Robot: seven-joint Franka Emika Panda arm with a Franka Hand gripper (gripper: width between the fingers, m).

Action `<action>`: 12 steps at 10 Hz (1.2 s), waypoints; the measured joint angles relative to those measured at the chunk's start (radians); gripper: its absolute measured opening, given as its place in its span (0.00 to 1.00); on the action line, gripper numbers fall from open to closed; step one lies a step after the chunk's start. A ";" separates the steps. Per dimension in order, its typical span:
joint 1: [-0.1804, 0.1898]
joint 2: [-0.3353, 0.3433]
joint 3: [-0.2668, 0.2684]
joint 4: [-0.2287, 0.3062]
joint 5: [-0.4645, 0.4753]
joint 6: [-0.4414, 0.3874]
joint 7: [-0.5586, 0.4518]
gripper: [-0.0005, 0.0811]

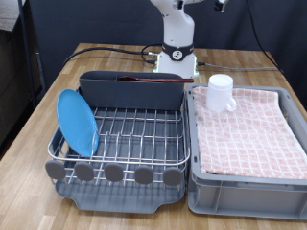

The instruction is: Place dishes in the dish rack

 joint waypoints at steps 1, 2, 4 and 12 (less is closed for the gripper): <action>0.011 0.000 0.016 -0.013 0.020 -0.002 0.004 0.99; 0.021 -0.001 0.031 -0.026 0.044 -0.007 0.012 0.99; 0.033 -0.009 0.061 -0.051 0.086 -0.011 0.040 0.99; 0.065 0.084 0.106 -0.070 0.114 -0.056 -0.094 0.99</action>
